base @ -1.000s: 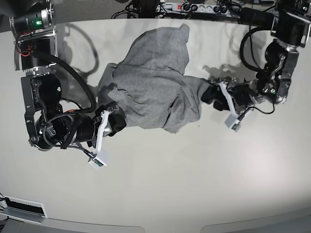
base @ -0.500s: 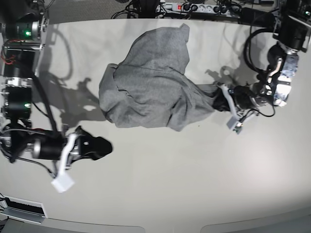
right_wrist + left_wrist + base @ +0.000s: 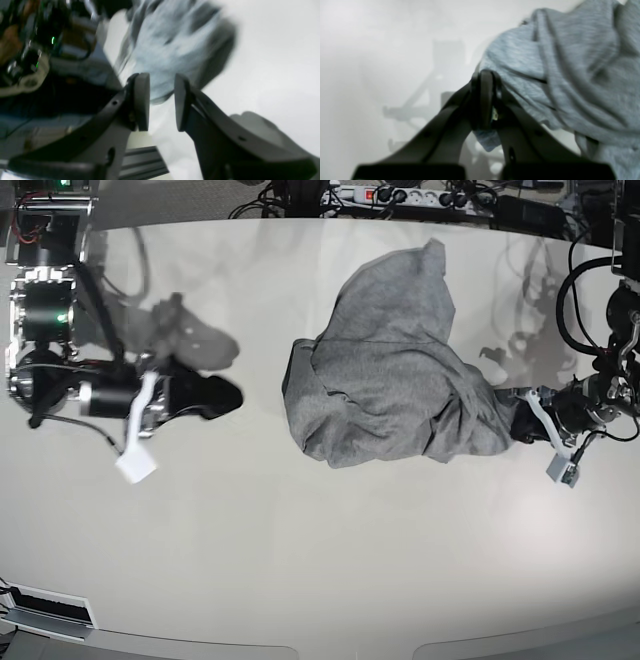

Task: Layout the t-shirt on the table in an organized manner, then fold the t-shirt properly
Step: 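Grasp opposite edges of the t-shirt with the left and right grippers, then lift the t-shirt with both grippers, stretch it apart and lay it flat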

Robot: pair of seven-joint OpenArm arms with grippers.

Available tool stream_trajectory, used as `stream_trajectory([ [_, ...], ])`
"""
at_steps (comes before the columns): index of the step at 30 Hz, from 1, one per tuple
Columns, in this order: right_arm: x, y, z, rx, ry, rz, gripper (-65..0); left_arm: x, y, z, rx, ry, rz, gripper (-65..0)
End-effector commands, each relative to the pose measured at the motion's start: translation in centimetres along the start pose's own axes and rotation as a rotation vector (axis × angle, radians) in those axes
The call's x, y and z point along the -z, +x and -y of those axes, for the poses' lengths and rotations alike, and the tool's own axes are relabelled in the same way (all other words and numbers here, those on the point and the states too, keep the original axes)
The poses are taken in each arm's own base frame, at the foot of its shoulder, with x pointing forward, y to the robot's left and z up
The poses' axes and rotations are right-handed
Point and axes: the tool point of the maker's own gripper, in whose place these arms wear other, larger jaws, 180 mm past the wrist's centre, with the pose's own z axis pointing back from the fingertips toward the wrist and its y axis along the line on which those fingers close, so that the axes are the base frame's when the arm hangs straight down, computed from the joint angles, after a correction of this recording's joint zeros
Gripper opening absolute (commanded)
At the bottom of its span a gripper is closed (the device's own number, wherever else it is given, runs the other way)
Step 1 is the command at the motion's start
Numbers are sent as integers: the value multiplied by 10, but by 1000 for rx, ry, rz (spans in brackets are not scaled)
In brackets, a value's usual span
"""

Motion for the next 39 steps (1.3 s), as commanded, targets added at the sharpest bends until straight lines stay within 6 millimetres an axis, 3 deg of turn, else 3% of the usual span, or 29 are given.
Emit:
stream_trajectory([
  [1,8,8,-4,-50,0,-14,-451,-7,18,-7,17,7,48,-650],
  [5,42,-41,11,-120,-122,-284,-297,-7,17,-6,20,4,46,-650],
  [7,55,-37,15,-174,-161,-266,-242,-7,16,-7,23,7,38,-650],
  [12,62,-17,30,-276,-262,-180,-241,-6,5,-6,21,6,-12,-650],
  [19,65,-2,46,-371,-379,-134,-241,-6,8,-4,7,-6,4,-650],
  [27,96,12,26,-374,-344,-75,-244,-6,8,-4,6,-6,5,-650],
  [29,95,14,32,-367,-387,-80,-268,-6,8,-4,6,-6,5,-650],
  [31,92,13,39,-364,-427,-88,-362,-6,8,-4,6,-6,5,-650],
  [34,90,12,44,-395,-451,-123,-650,-6,8,-4,6,-7,6,-650],
  [39,75,30,43,-485,-472,-221,-650,-14,19,-17,33,17,16,-650],
])
